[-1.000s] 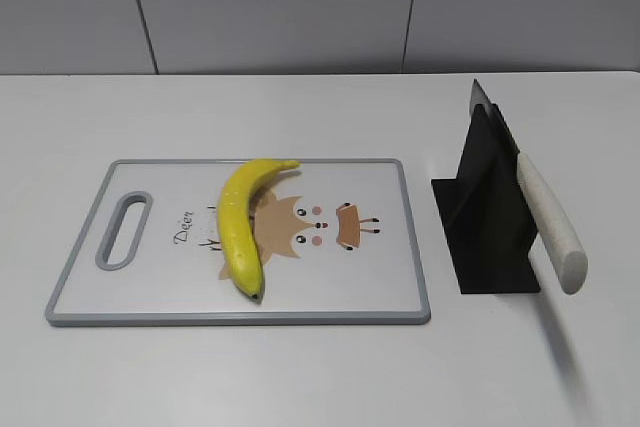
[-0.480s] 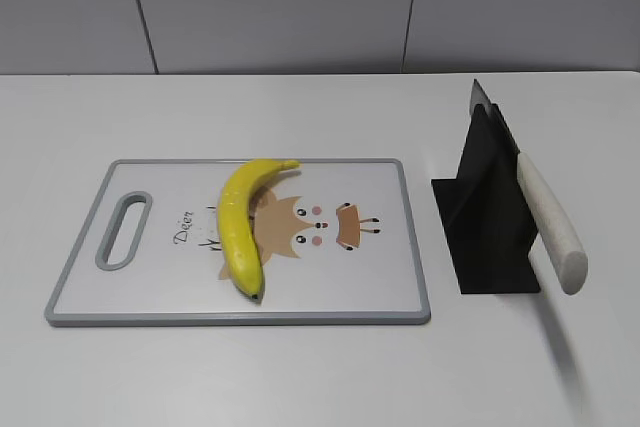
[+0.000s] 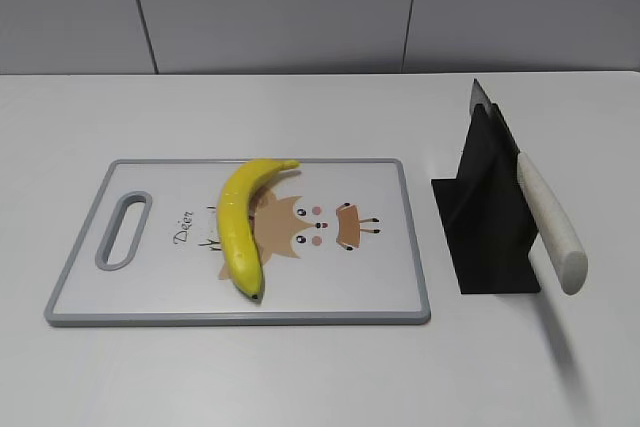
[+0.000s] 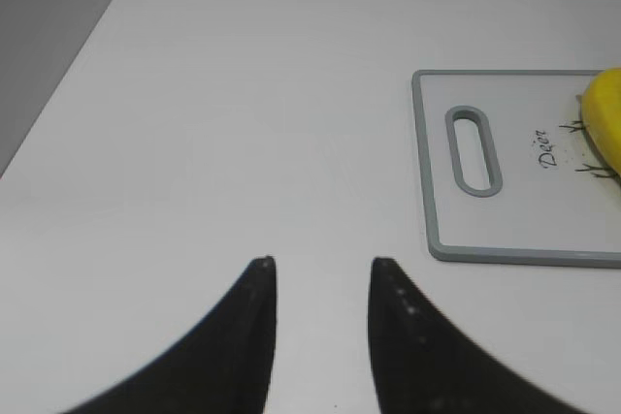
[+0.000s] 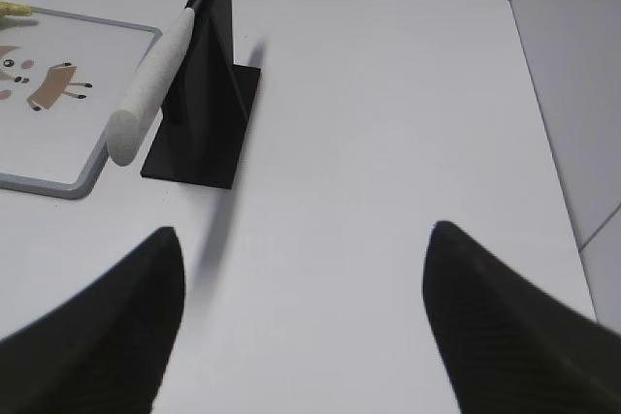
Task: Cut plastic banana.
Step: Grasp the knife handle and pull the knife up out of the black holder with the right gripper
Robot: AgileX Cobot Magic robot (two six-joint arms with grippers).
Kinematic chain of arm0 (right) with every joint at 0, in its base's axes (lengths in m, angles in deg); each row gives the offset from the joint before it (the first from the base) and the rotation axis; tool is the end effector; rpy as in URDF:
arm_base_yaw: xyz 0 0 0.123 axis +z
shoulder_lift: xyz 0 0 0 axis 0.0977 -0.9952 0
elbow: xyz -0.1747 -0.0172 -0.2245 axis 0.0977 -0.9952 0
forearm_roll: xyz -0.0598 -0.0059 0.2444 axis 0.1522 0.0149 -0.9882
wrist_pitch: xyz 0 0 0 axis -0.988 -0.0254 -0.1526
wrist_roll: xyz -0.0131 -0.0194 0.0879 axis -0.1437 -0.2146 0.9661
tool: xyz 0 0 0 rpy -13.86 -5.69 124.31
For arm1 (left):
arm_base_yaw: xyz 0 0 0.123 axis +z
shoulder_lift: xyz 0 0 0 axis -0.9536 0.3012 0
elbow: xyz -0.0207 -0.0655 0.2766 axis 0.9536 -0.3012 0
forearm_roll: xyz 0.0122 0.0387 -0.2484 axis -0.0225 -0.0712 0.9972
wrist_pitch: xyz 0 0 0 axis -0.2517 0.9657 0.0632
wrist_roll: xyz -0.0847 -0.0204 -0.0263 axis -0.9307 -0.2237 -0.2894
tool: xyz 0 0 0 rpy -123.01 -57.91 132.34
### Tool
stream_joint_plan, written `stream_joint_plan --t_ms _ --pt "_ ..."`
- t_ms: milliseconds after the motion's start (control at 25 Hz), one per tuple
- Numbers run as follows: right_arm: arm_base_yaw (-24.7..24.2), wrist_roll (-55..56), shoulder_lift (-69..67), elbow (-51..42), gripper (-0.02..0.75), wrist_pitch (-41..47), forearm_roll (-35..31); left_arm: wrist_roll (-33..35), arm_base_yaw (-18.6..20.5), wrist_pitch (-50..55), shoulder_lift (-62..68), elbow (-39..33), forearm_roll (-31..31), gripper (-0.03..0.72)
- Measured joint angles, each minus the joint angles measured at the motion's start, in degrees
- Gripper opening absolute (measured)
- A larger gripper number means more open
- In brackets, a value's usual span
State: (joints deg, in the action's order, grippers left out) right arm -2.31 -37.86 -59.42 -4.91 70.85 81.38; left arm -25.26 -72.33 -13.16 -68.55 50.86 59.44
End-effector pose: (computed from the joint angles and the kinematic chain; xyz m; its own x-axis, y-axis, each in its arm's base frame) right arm -0.0063 0.0058 0.2818 -0.4080 -0.0991 -0.9076 -0.1502 0.9878 -0.0403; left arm -0.0062 -0.0021 0.2740 -0.4741 0.0958 -0.8753 0.0643 0.9952 0.0741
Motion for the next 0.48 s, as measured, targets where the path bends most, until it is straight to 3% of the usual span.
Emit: stream_joint_plan --t_ms 480 --pt "0.0 0.0 -5.16 2.35 0.594 0.0 0.05 0.0 0.0 0.0 0.0 0.0 0.0 0.32"
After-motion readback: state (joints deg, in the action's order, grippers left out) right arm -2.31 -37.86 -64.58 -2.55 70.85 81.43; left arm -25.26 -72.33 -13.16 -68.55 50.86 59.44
